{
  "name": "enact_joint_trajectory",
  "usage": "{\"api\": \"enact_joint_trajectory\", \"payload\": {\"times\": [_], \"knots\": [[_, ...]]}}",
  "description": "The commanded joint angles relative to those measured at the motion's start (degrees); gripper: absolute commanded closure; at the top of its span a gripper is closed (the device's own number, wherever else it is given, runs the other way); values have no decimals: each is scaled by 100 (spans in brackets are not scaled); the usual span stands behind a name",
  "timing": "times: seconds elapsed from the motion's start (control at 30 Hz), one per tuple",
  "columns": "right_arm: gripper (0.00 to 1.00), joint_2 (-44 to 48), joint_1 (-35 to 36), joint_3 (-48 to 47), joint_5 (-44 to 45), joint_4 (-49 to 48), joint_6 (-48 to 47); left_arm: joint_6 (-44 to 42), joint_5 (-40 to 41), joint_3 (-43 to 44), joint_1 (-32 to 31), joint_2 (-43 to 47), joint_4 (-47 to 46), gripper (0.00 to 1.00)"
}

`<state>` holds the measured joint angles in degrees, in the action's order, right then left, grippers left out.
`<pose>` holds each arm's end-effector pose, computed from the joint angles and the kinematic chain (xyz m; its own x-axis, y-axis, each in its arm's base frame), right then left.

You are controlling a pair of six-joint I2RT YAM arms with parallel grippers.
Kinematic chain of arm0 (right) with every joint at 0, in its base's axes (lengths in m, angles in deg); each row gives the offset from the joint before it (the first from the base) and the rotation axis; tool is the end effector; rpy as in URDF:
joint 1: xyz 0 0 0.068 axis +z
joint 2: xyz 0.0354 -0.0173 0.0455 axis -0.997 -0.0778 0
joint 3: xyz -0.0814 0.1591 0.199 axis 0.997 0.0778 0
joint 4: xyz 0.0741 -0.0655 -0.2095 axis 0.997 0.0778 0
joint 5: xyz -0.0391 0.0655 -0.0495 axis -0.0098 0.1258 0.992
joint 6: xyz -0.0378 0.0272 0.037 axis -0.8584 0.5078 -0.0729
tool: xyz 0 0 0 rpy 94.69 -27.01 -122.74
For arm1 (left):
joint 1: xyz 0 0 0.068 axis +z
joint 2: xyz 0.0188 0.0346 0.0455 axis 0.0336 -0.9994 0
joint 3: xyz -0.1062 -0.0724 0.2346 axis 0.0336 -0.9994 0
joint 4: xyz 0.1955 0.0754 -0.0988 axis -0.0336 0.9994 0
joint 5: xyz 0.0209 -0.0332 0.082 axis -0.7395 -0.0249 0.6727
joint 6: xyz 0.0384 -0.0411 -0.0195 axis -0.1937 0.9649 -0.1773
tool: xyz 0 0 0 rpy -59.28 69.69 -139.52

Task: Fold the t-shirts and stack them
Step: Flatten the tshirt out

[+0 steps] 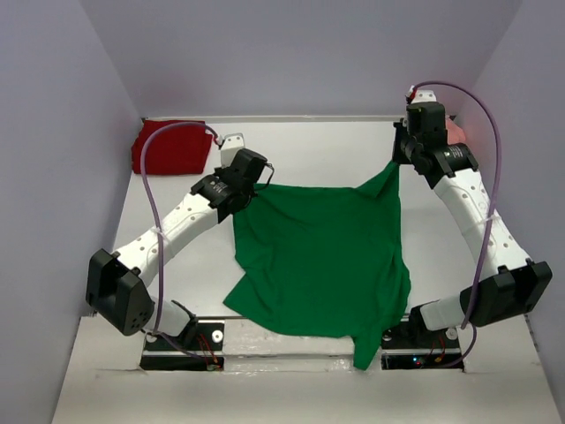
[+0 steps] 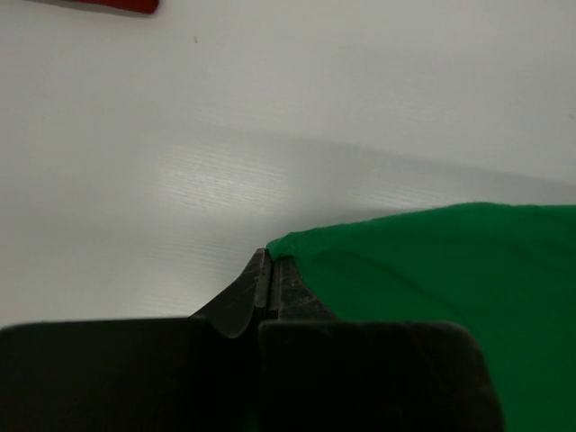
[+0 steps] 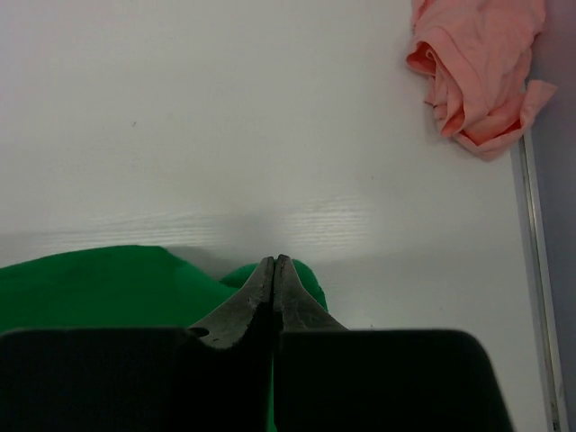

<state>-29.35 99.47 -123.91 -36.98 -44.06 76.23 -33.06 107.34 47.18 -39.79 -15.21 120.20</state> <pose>0.2677 0.0528 0.3905 -0.5381 -0.0072 -0.8429 0.0853 0.9944 -0.0630 0.2362 -0.1549 0.3171 -0.5490 -0.1387 -0.8242 -0.0851 0.9903 -0.1100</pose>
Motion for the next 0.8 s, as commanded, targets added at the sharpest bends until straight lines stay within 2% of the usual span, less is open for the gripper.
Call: {"api": "enact_joint_trajectory", "payload": {"times": [0.0,0.17,0.3,0.47,0.5,0.6,0.77], "knots": [[100,-133,-5,-237,362,-873,-116,221,842,268,253,312,-192,100],[100,-423,-57,-695,371,-733,-274,-35,931,479,552,418,-148,100],[100,-407,-57,-643,292,-776,-178,-70,1125,498,561,514,19,100],[100,50,-57,-598,248,-812,-283,-684,186,68,552,1286,-726,100],[100,112,-57,-825,326,-707,-335,-877,-163,-20,544,1732,-876,100],[100,376,-57,-1527,362,-285,-485,-1089,-457,5,482,2534,-1202,100],[100,886,-57,-2697,222,444,-617,-1283,-176,874,183,3098,-413,100]]}}
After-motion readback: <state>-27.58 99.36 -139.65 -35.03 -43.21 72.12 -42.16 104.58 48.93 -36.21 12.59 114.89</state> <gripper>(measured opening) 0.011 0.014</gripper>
